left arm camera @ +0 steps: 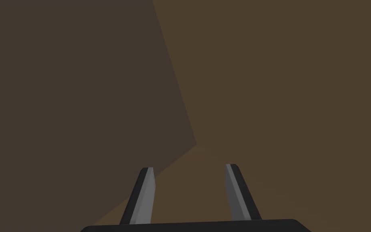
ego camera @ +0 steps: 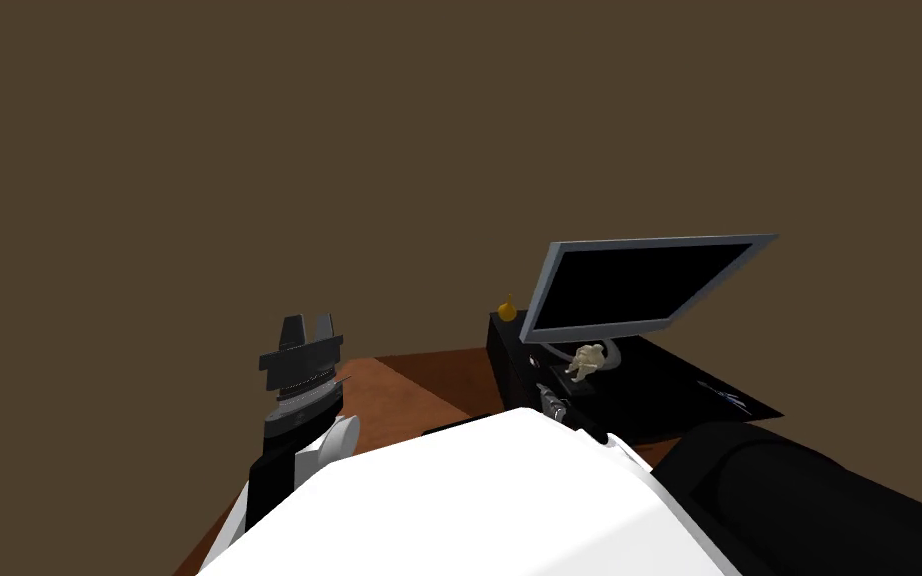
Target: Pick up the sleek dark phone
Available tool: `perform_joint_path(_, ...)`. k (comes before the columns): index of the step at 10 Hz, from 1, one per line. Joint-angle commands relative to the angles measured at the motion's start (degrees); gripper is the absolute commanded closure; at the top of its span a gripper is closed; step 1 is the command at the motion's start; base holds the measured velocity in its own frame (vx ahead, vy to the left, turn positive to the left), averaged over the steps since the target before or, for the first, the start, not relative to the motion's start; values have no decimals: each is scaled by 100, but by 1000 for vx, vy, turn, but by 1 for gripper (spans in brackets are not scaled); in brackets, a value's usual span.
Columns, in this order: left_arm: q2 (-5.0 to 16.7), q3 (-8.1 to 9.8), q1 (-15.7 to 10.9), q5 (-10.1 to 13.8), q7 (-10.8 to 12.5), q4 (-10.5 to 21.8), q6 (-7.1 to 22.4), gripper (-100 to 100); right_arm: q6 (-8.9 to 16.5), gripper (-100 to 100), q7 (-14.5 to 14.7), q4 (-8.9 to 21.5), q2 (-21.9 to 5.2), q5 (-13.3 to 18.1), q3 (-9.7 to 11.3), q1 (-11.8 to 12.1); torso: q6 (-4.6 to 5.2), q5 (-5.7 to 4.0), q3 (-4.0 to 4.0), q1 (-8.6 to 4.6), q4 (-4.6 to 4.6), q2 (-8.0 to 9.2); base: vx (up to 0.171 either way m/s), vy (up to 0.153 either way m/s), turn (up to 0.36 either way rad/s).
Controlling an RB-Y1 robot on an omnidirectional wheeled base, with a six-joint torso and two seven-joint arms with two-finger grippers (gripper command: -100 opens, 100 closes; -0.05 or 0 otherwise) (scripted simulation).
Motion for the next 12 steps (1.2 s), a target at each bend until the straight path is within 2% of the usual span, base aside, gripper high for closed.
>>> perform_joint_path(1,0,0,0,0,0,0,0,0,224,-100,1,132,-41,-38,-12,-104,0,0,0,0,0,0,13,-43,157)
perform_joint_path(2,0,1,1,0,0,0,0,0,410,-100,30,334,-73,-76,-6,-106,3,1,-1,4,0,-1,12,-44,321)
perform_joint_path(3,0,0,0,0,0,0,0,0,444,-100,30,334,-73,-76,-6,-106,-1,1,-1,2,0,-2,8,-48,126)
perform_joint_path(5,0,0,0,0,0,0,0,0,801,-100,103,720,-134,-143,3,-120,1,1,1,2,0,1,4,-68,308)
perform_joint_path(6,0,0,0,0,0,0,0,0,861,-100,103,720,-134,-143,3,-120,0,-1,1,-10,0,1,4,-73,163)
perform_joint_path(12,1,1,1,0,0,0,0,0,1856,-100,349,1668,-296,-277,14,-186,2,-3,2,-17,1,4,-16,-86,308)
